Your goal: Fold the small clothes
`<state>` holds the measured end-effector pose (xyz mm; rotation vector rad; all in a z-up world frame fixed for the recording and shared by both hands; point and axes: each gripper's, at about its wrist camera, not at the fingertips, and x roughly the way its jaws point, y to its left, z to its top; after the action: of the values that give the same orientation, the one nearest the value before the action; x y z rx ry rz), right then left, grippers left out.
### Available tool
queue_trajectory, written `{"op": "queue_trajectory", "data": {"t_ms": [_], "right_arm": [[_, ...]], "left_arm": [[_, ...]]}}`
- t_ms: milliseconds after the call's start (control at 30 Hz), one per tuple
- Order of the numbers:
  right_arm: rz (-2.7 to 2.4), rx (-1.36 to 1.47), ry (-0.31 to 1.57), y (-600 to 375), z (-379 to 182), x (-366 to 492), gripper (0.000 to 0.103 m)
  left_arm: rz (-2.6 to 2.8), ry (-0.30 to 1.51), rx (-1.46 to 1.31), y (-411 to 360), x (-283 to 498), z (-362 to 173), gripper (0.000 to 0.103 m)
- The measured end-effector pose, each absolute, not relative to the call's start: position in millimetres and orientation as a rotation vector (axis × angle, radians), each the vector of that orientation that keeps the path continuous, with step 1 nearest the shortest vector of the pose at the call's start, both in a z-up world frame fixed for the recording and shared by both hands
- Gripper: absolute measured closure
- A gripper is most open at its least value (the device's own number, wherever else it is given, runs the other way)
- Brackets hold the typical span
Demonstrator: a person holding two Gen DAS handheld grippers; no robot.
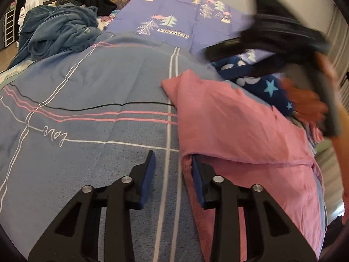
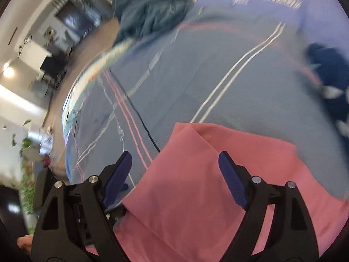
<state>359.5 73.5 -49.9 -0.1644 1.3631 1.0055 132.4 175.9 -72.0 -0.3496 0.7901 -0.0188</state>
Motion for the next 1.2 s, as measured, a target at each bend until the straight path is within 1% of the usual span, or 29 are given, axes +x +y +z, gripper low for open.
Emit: {"op": "queue_trajectory", "data": {"t_ms": [33,100,167,233,367,433,533,633,700,800,900,933,967,1000,1033,1100,1200], "right_arm": [[1.027,-0.156,1.423,81.7,-60.4,364.0,0.02],[1.057,-0.171,1.475,96.0,-70.6,367.5,0.02],[1.142,-0.229,1.502,111.4,-77.7,364.6,0.018],[1.203,-0.308,1.502,120.3,-78.1,354.7,0.017],[1.2,-0.414,1.447,129.7,-64.6,355.1,0.017],[1.172,-0.434,1.426,120.8,-54.8,362.4,0.017],[1.138,-0.432,1.446,111.9,-54.7,372.1,0.017],[1.161,-0.47,1.515,113.8,-73.4,371.7,0.017],[1.204,-0.5,1.511,120.6,-78.1,362.6,0.015],[1.34,-0.42,1.534,144.4,-78.2,351.0,0.016],[1.354,-0.463,1.515,162.9,-81.0,343.5,0.026],[1.33,-0.484,1.513,166.5,-83.4,343.9,0.04],[1.278,-0.522,1.502,168.3,-87.8,346.4,0.066],[1.223,-0.552,1.487,167.8,-91.5,350.6,0.078],[1.188,-0.56,1.477,163.9,-92.3,355.2,0.1],[1.165,-0.491,1.46,152.9,-89.3,364.1,0.1],[1.137,-0.417,1.37,142.2,-77.0,372.7,0.1]], "left_arm": [[-0.025,0.788,-0.343,174.0,132.3,-71.6,0.075],[-0.05,0.789,-0.321,167.5,133.5,-70.8,0.085],[-0.083,0.792,-0.303,162.6,134.9,-70.6,0.092],[-0.108,0.782,-0.287,158.3,134.3,-69.0,0.095],[-0.141,0.702,-0.321,163.6,120.1,-61.0,0.097],[-0.153,0.714,-0.342,165.8,118.6,-63.4,0.097],[-0.156,0.758,-0.357,165.2,123.5,-69.7,0.097],[-0.166,0.768,-0.364,165.2,124.2,-71.5,0.097],[-0.176,0.758,-0.37,165.7,121.5,-70.6,0.097],[-0.182,0.752,-0.375,168.3,121.8,-70.3,0.097],[-0.185,0.761,-0.394,171.6,122.8,-72.7,0.097],[-0.184,0.763,-0.403,173.4,123.5,-73.6,0.097],[-0.184,0.767,-0.419,176.1,124.0,-75.1,0.097],[-0.18,0.771,-0.436,178.8,124.4,-77.0,0.097],[-0.175,0.776,-0.448,181.3,125.0,-78.6,0.097],[-0.164,0.79,-0.471,185.0,126.3,-82.4,0.097],[-0.152,0.785,-0.462,184.0,124.8,-81.0,0.099]]}}
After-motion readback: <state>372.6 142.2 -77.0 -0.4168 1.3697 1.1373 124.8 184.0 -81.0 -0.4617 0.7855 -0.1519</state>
